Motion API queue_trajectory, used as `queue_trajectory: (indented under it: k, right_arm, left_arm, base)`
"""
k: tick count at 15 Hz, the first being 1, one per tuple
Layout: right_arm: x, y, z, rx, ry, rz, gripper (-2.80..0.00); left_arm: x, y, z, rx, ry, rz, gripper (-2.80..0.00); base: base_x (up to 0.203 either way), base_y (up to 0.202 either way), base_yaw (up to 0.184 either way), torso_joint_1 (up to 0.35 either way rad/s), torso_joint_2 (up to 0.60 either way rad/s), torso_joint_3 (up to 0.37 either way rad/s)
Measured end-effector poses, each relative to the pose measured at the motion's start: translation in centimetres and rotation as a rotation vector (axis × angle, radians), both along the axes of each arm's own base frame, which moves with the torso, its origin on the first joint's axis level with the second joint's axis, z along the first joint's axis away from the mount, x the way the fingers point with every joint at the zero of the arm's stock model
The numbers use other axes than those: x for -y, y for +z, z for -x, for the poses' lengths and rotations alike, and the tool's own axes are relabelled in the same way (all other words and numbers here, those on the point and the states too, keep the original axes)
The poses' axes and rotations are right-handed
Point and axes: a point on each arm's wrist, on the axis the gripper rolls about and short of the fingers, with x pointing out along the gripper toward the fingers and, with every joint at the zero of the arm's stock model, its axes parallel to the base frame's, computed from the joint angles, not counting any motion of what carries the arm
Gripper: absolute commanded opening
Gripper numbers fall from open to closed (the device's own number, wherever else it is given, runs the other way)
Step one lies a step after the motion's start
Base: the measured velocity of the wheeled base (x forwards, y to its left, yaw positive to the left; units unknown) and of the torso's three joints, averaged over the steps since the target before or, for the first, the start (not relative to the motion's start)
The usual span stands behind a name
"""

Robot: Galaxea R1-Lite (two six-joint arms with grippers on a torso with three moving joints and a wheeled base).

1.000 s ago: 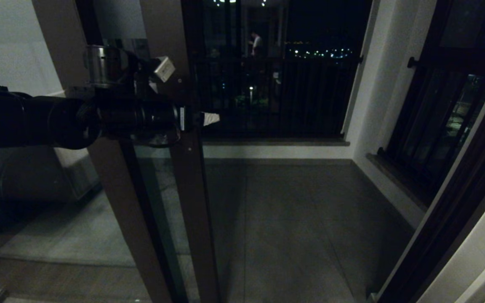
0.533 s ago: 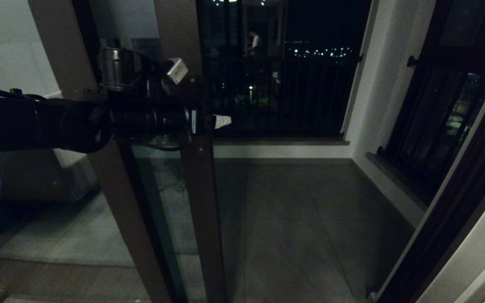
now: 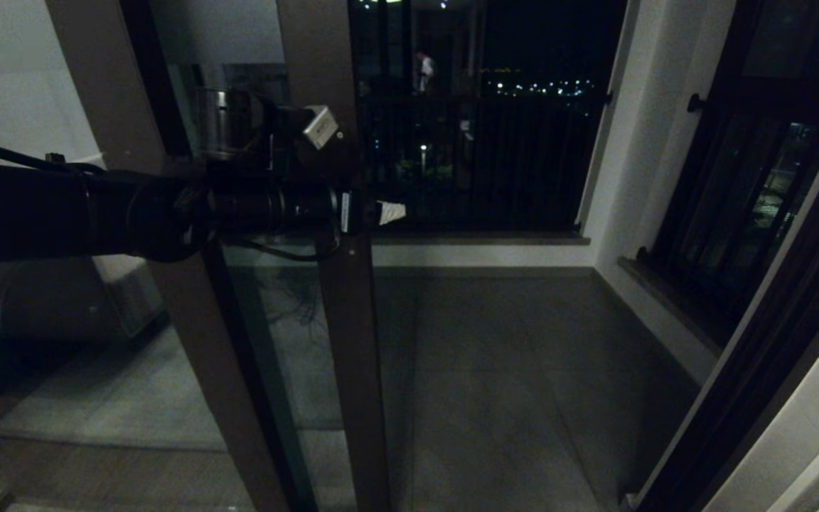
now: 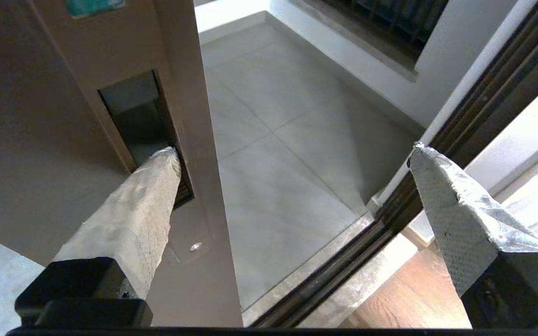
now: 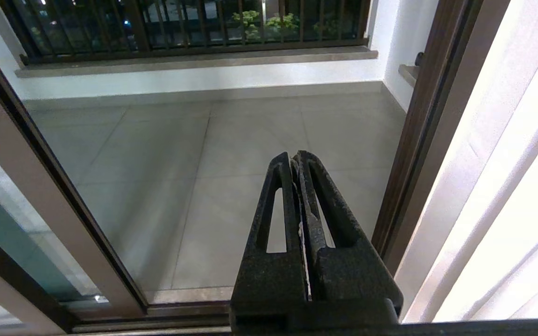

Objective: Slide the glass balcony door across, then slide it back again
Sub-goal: Close the slid door

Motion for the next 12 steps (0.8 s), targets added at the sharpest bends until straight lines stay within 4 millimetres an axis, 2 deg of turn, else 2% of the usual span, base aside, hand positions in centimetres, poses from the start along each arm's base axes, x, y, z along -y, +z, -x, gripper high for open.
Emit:
queue_trajectory:
  k: [12]
  right_arm:
    - [0.0, 0.0, 0.0, 0.0, 0.0, -0.001, -2.8]
  left_arm:
    - [1.8, 0.5, -0.1, 0.028, -0.004, 0.002, 0.0]
  base:
    - [0.0, 0.0, 0.0, 0.0, 0.0, 0.0]
